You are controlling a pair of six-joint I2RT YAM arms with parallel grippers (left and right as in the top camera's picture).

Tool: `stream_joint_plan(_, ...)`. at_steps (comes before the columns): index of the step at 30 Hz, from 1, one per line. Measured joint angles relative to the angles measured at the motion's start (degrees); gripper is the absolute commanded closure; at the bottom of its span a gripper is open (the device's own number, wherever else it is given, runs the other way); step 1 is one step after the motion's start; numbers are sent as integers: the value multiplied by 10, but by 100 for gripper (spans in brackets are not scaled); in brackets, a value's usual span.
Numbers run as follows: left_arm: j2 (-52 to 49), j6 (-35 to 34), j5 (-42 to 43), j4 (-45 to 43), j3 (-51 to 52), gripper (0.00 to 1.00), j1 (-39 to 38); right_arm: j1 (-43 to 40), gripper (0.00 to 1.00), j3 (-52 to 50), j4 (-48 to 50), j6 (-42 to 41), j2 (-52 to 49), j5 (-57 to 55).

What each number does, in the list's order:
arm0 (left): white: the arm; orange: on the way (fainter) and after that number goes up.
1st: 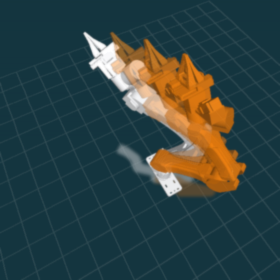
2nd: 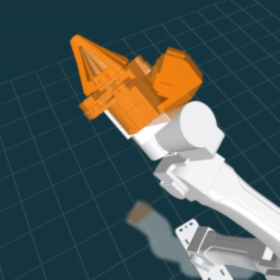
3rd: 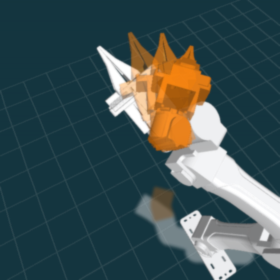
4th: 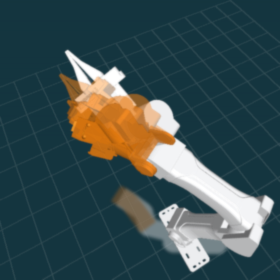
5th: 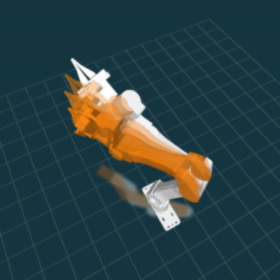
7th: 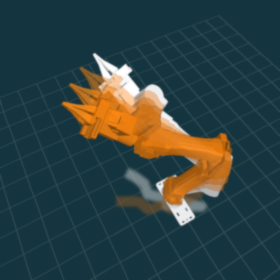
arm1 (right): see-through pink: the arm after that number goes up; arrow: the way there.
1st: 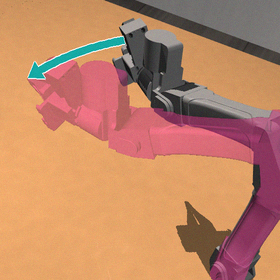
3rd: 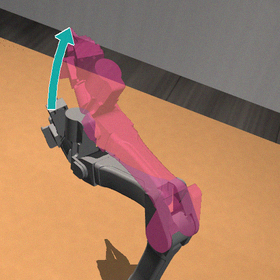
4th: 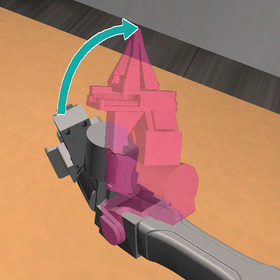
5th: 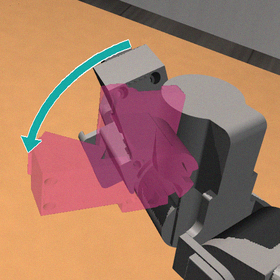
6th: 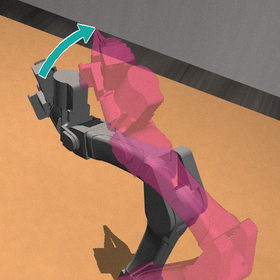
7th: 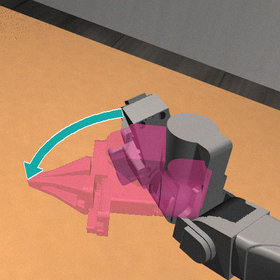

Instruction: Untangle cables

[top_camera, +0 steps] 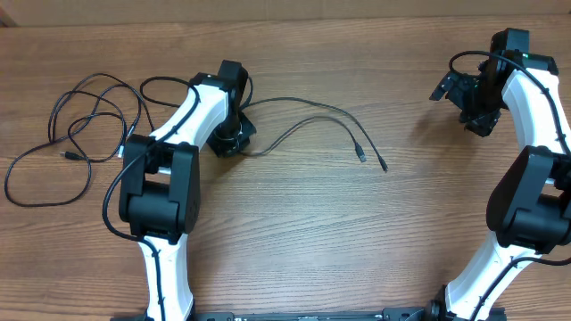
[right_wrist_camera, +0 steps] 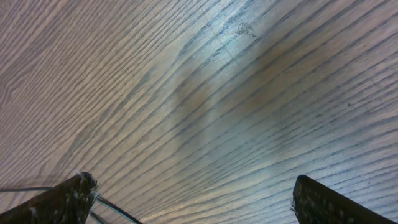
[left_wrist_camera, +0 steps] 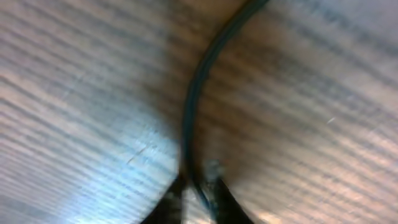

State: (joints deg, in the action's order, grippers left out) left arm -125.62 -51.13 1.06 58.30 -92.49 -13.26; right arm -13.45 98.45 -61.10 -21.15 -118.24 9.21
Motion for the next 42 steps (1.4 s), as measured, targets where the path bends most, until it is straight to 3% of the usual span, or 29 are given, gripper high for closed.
stream_joint_plan(5,6,1,-7,-1,9,96,0,0,0,0,0,0,0,0)
stream_joint_plan(12,-1,7,-72,97,-59,96,14,0,0,0,0,0,0,0)
stream_joint_plan(17,55,21,-183,103,-140,96,15,0,0,0,0,0,0,0)
stream_joint_plan(23,157,38,-402,73,-176,96,27,0,0,0,0,0,0,0)
stream_joint_plan(29,162,42,-504,70,-178,96,88,0,0,0,0,0,0,0)
stream_joint_plan(42,162,47,-496,127,-178,93,286,0,0,0,0,0,0,0)
